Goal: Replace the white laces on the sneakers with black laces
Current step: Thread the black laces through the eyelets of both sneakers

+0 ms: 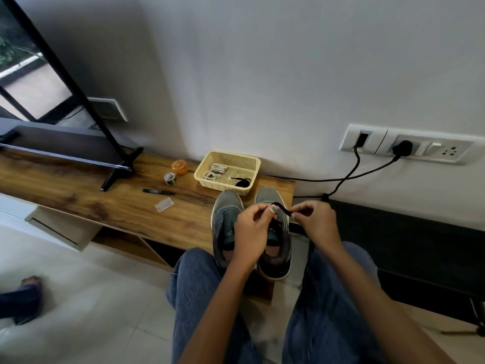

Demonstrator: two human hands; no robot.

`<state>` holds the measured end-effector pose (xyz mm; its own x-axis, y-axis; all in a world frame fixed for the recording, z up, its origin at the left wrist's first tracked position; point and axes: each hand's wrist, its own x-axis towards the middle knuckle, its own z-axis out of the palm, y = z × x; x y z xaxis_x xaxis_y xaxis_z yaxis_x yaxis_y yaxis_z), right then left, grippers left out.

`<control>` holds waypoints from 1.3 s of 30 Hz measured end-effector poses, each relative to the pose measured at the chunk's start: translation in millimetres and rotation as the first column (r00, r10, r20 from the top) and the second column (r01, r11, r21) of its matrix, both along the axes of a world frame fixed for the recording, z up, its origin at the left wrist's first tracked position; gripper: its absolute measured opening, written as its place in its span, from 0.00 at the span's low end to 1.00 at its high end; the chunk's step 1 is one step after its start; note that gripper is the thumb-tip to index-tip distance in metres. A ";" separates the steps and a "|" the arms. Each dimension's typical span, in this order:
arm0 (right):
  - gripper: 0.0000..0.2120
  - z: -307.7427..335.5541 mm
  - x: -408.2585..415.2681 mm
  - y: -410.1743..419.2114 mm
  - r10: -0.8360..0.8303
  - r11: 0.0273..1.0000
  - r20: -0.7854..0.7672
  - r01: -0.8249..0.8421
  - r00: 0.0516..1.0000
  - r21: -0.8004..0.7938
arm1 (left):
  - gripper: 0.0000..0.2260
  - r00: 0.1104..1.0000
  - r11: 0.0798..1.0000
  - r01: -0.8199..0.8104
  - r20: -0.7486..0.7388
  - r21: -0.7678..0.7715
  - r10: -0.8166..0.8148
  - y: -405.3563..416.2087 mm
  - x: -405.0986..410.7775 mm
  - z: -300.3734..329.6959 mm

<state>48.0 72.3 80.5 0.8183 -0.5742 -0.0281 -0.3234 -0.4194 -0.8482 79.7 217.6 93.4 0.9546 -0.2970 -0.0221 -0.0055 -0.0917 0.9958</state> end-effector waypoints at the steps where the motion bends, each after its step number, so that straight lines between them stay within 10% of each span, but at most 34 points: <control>1: 0.05 -7.5 -0.4 5.7 0.024 1.000 -0.005 -0.024 1.000 0.000 | 0.05 1.000 1.000 0.009 -0.012 -0.005 -0.009 -2.3 -2.4 -1.9; 19: 0.10 -42.4 -22.6 36.5 0.219 0.841 0.051 -0.215 0.974 0.496 | 0.09 0.980 0.974 -0.195 -0.002 0.117 0.197 -23.9 -5.5 -35.8; 30: 0.03 -60.2 -13.4 24.4 -0.030 0.989 -0.120 0.047 0.992 0.138 | 0.06 0.989 0.747 -0.126 0.140 0.653 0.044 -9.0 -16.9 -74.2; 39: 0.08 -70.2 -3.7 43.7 0.158 0.962 -0.182 -0.193 0.970 -0.194 | 0.13 0.944 0.432 -0.076 0.205 0.898 -0.259 -6.1 -17.0 -73.4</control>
